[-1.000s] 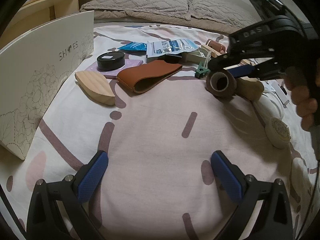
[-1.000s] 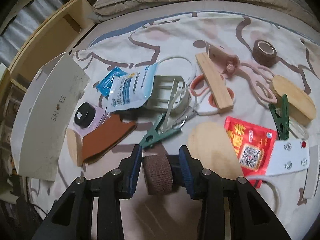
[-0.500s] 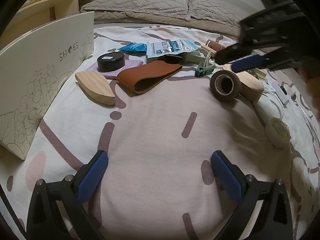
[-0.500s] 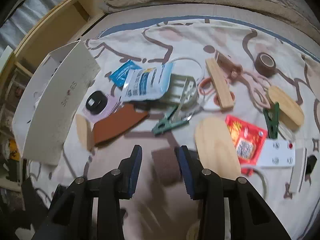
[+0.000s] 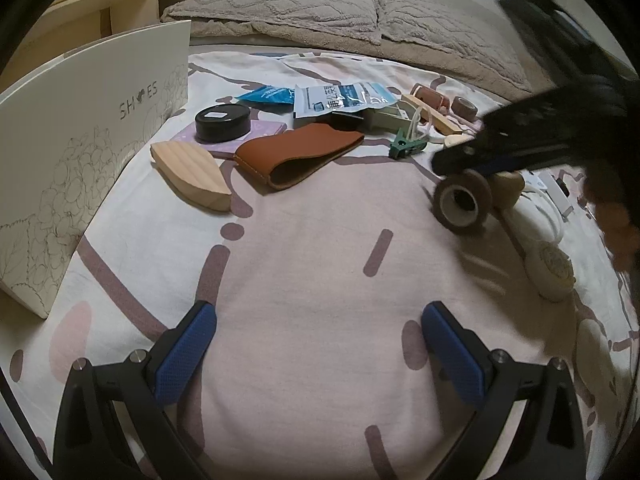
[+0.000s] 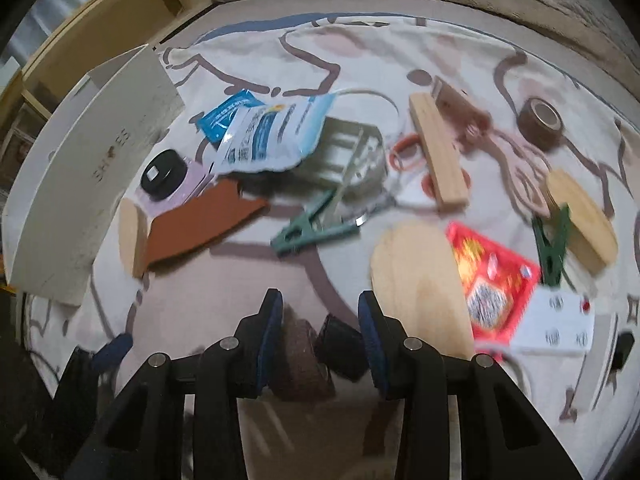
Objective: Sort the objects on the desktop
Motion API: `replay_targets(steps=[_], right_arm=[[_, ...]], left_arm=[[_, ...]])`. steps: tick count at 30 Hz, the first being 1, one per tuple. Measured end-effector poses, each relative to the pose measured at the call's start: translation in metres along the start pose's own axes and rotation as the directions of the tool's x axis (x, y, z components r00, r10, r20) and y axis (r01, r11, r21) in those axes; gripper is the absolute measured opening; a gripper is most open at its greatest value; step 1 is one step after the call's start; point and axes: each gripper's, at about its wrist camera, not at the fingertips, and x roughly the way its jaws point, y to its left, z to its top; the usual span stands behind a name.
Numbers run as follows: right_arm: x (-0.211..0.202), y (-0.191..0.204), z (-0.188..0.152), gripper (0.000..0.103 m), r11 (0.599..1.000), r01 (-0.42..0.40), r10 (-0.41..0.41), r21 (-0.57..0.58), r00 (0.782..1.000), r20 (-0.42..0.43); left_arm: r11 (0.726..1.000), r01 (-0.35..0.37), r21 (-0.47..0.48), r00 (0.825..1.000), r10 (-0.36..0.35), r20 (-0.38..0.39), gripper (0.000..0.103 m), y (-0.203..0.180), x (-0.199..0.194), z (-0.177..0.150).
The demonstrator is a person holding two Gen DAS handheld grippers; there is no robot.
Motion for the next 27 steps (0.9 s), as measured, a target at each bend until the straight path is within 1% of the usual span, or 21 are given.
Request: replay_targets(steps=[2, 3, 4, 12, 15, 16, 17, 18, 19, 20, 21, 23, 26, 27], right_arm=[[-0.008, -0.004, -0.008, 0.038, 0.999, -0.026, 0.027, 0.022, 1.000, -0.008], [-0.013, -0.007, -0.013, 0.039, 0.997, -0.058, 0.059, 0.045, 0.998, -0.019], [-0.016, -0.009, -0.018, 0.039, 0.997, -0.063, 0.064, 0.054, 0.998, -0.022], [-0.033, -0.002, -0.046, 0.039, 0.997, -0.070, 0.070, 0.016, 0.998, -0.006], [-0.037, 0.002, -0.050, 0.039, 0.997, -0.076, 0.076, -0.017, 0.996, -0.048], [-0.040, 0.002, -0.050, 0.039, 0.995, -0.094, 0.093, -0.014, 0.994, -0.054], [-0.043, 0.001, -0.050, 0.039, 0.992, -0.128, 0.128, -0.005, 0.990, -0.052], [-0.050, 0.001, -0.049, 0.039, 0.983, -0.182, 0.183, 0.010, 0.982, -0.041], [-0.054, -0.001, -0.050, 0.039, 0.979, -0.205, 0.206, 0.015, 0.978, -0.034], [-0.059, -0.001, -0.049, 0.039, 0.978, -0.209, 0.209, 0.014, 0.978, -0.020], [-0.064, -0.001, -0.047, 0.039, 0.982, -0.191, 0.191, 0.007, 0.982, 0.006], [-0.066, -0.003, -0.046, 0.039, 0.986, -0.163, 0.163, 0.014, 0.986, 0.024], [-0.060, -0.015, -0.047, 0.039, 0.991, -0.119, 0.118, 0.062, 0.993, 0.019], [-0.056, -0.020, -0.048, 0.039, 0.994, -0.084, 0.083, 0.070, 0.996, 0.015]], left_arm=[[1.000, 0.000, 0.002, 1.000, 0.000, 0.000, 0.103, 0.001, 0.000, 0.000], [1.000, -0.001, 0.002, 1.000, 0.001, 0.000, 0.103, 0.001, 0.000, 0.000], [1.000, -0.001, 0.003, 1.000, 0.001, 0.000, 0.103, 0.001, 0.000, 0.000], [1.000, -0.001, 0.005, 1.000, 0.001, 0.009, 0.103, 0.002, -0.002, -0.002], [1.000, -0.001, 0.006, 1.000, 0.001, 0.009, 0.103, 0.002, -0.003, -0.002], [1.000, -0.001, 0.006, 1.000, 0.001, 0.010, 0.103, 0.003, -0.002, -0.002], [1.000, 0.000, 0.006, 1.000, 0.000, 0.010, 0.103, 0.002, -0.003, -0.002], [1.000, 0.000, 0.006, 1.000, 0.000, 0.010, 0.103, 0.002, -0.003, -0.002], [1.000, 0.000, 0.006, 1.000, 0.000, 0.010, 0.103, 0.003, -0.002, -0.002], [1.000, -0.001, 0.007, 1.000, 0.001, 0.010, 0.103, 0.002, -0.002, -0.002], [1.000, -0.001, 0.008, 1.000, 0.001, 0.010, 0.103, 0.002, -0.002, -0.002], [1.000, -0.001, 0.008, 1.000, 0.001, 0.009, 0.103, 0.002, -0.003, -0.002], [1.000, 0.001, 0.009, 1.000, -0.001, 0.010, 0.103, 0.002, -0.002, -0.002], [1.000, 0.000, 0.009, 1.000, 0.000, 0.009, 0.103, 0.002, -0.003, -0.002]])
